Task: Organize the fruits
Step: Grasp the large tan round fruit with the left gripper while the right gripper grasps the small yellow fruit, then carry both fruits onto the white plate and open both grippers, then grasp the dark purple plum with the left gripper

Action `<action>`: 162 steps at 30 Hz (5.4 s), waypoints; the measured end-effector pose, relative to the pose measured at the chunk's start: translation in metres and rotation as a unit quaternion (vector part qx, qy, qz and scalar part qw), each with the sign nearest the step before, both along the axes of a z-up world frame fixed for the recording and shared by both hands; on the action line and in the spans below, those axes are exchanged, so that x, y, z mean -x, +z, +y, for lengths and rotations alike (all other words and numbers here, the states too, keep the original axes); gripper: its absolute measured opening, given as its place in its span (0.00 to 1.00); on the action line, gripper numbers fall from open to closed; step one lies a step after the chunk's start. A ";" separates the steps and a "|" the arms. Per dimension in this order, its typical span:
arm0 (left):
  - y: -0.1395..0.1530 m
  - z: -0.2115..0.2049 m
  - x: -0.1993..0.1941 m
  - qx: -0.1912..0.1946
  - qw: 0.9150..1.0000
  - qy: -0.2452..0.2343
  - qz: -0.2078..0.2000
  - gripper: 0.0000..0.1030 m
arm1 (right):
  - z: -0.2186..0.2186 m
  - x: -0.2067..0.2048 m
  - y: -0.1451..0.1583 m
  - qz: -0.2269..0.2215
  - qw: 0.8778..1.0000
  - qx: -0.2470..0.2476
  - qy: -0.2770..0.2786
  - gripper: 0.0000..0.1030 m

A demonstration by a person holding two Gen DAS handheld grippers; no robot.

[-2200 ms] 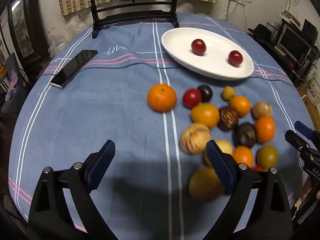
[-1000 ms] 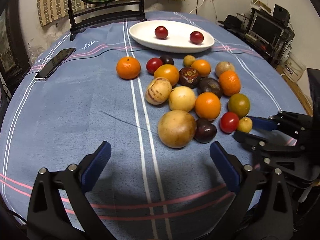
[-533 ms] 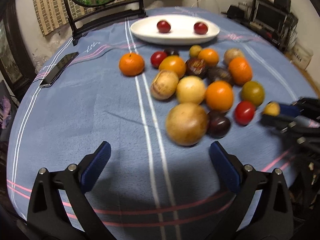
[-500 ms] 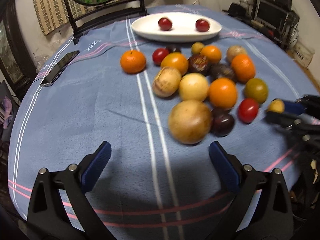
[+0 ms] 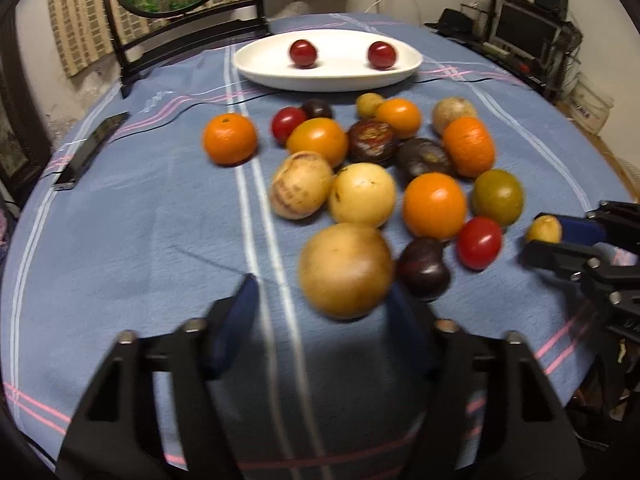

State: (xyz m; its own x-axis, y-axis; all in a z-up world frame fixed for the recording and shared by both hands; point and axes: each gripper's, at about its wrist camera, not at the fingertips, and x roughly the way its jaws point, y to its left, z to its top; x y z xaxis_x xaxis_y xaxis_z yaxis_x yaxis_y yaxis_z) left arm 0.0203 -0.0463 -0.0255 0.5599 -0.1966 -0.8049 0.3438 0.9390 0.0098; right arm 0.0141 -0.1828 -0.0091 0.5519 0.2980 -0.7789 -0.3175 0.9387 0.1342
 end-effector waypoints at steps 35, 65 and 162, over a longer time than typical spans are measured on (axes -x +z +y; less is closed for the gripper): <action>0.102 0.004 -0.082 0.014 0.996 0.029 -0.084 0.42 | -0.030 -0.077 0.093 -0.113 0.993 -0.003 -0.038 0.27; 0.063 -0.010 -0.231 0.016 0.996 0.075 -0.045 0.68 | 0.015 -0.250 0.037 -0.070 0.995 0.064 -0.034 0.56; 0.001 -0.009 -0.009 0.026 0.999 -0.016 0.032 0.26 | 0.005 -0.033 -0.011 0.026 0.999 0.044 -0.017 0.57</action>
